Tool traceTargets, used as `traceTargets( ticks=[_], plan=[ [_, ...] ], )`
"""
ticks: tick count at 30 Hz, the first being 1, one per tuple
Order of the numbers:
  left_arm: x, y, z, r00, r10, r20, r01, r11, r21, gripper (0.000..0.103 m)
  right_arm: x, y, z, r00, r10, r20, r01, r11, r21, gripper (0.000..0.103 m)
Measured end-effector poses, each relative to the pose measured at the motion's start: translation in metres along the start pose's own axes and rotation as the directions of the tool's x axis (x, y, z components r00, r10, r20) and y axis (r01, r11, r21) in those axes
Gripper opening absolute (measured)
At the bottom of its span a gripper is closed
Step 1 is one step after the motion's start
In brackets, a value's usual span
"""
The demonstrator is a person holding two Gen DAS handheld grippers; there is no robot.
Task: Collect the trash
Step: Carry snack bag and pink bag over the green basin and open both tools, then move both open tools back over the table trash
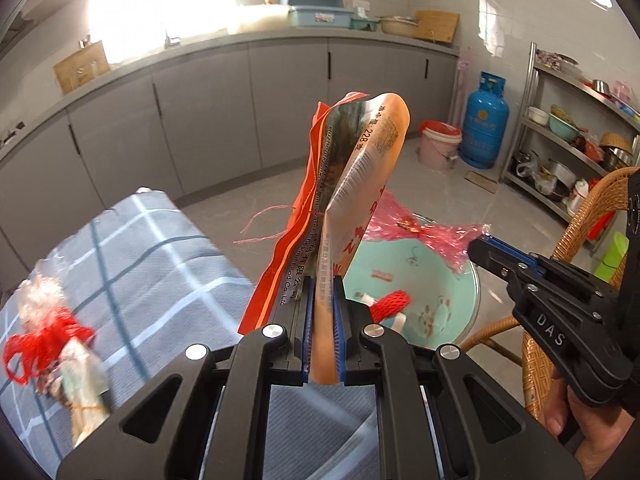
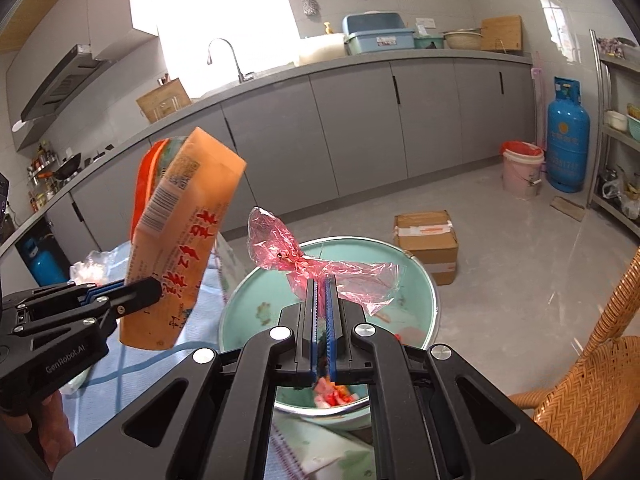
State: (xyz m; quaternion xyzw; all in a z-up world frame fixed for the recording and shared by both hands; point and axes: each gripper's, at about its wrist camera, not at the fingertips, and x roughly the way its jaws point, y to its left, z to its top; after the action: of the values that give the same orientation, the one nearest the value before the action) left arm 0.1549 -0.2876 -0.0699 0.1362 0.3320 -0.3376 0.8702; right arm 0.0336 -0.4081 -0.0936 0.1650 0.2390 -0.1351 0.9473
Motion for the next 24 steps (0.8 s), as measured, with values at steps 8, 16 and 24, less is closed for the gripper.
traceTargets(
  ticks=[8, 16, 24],
  plan=[
    [0.043, -0.008, 0.01, 0.997, -0.048, -0.059, 0.048, 0.999, -0.003, 0.011, 0.024, -0.017, 0.003, 1.0, -0.016, -0.021, 0.016, 1.0, 0.007, 0.006],
    [0.057, -0.004, 0.004, 0.997, -0.033, -0.065, 0.032, 0.999, -0.025, 0.044, 0.034, -0.031, -0.004, 0.999, -0.04, -0.033, 0.041, 0.999, 0.031, 0.034],
    [0.028, 0.015, -0.015, 0.999, 0.023, -0.038, -0.025, 0.999, -0.044, 0.058, 0.015, -0.027, -0.013, 0.999, -0.038, -0.025, 0.04, 0.997, 0.067, 0.041]
  ],
)
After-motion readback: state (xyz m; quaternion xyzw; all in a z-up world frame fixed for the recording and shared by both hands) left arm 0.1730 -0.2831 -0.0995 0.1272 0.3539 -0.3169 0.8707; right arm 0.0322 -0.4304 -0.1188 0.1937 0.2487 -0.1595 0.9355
